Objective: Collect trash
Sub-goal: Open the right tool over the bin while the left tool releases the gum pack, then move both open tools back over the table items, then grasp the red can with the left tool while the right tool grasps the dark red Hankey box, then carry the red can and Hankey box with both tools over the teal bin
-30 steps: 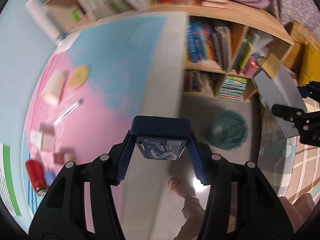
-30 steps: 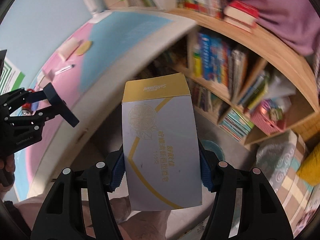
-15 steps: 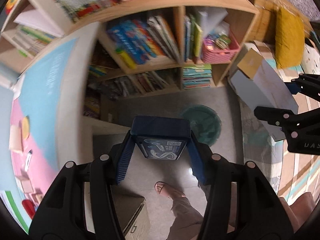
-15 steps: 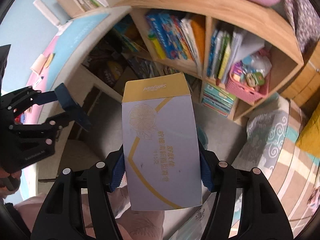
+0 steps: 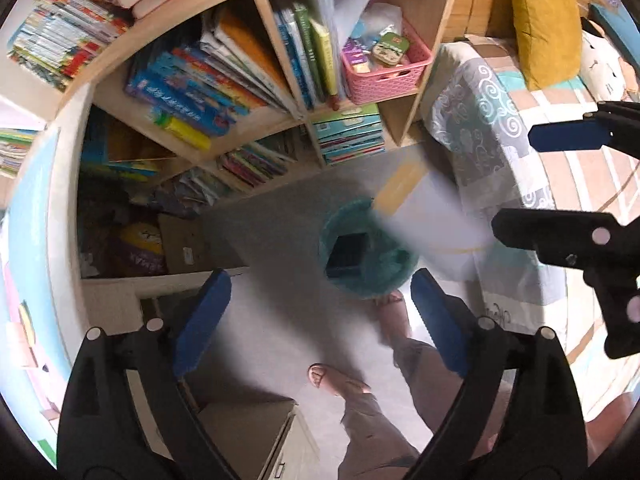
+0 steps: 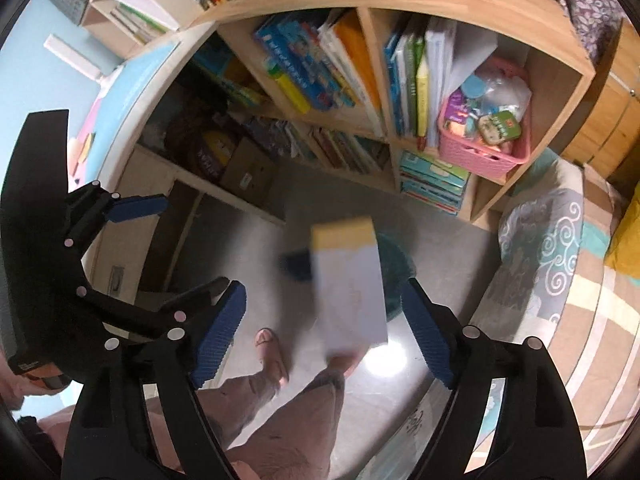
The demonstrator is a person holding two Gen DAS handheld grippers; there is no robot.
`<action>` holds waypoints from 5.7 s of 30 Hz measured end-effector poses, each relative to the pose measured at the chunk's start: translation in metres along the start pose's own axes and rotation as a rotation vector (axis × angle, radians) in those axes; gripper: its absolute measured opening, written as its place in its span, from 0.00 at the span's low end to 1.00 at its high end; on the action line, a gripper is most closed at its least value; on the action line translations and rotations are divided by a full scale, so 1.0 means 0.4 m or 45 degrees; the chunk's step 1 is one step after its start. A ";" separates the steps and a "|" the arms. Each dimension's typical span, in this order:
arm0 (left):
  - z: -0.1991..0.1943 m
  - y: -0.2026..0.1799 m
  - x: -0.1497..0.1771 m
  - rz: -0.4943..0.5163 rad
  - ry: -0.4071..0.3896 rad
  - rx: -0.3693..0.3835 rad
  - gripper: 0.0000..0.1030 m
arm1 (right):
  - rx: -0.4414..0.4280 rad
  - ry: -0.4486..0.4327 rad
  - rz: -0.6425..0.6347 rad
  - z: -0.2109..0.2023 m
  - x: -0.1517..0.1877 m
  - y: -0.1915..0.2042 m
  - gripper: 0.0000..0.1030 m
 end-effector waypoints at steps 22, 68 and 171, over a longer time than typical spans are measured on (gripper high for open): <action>-0.073 0.177 0.126 -0.280 -0.002 -0.016 0.87 | -0.006 -0.014 -0.125 -0.019 -0.054 0.091 0.78; -0.353 0.775 1.279 -1.271 0.040 -0.405 0.87 | -0.297 0.133 -1.229 0.208 0.249 1.357 0.78; -0.164 0.047 0.234 -0.167 -0.021 0.066 0.63 | 0.024 -0.022 -0.337 -0.056 0.081 0.202 0.29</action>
Point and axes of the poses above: each gripper's, at about its wrist camera, not at the fingertips, and z roughly the way its jaws point, y to its left, x to its underside, the point moved 10 cm from there along z, roughly the way its jaws point, and after that the axes turned 7 degrees about z, right-handed, at the moved point
